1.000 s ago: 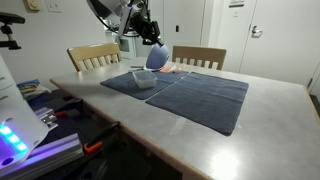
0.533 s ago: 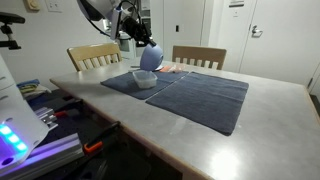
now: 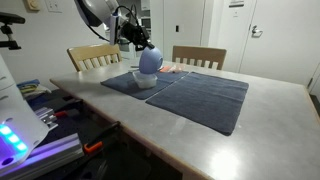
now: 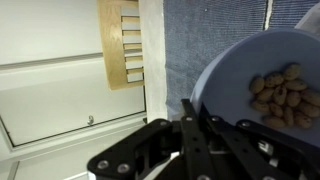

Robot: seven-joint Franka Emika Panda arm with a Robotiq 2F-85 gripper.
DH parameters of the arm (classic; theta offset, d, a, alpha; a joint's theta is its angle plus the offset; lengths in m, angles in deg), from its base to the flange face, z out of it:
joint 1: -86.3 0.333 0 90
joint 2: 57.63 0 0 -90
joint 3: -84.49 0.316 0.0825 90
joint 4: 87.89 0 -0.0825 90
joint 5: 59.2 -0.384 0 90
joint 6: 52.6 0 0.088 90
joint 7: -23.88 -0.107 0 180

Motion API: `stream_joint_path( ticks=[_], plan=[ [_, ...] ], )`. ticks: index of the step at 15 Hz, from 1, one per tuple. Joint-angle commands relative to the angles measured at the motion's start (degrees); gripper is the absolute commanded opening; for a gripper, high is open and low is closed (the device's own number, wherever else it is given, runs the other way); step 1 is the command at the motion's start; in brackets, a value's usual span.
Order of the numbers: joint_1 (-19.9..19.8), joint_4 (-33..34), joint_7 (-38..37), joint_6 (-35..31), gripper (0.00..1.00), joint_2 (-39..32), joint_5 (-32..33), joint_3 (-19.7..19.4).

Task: Pour the things in the bowl into the lunchbox

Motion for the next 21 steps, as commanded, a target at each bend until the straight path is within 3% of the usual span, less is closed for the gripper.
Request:
stream_joint_path(
  ticks=[1, 21],
  plan=[
    [0.8, 2.7, -0.5, 4.2, 0.01, -2.4, 2.2, 0.3],
    [4.4, 13.5, 4.6, 24.1, 0.01, -12.9, 4.7, 1.5]
  ],
)
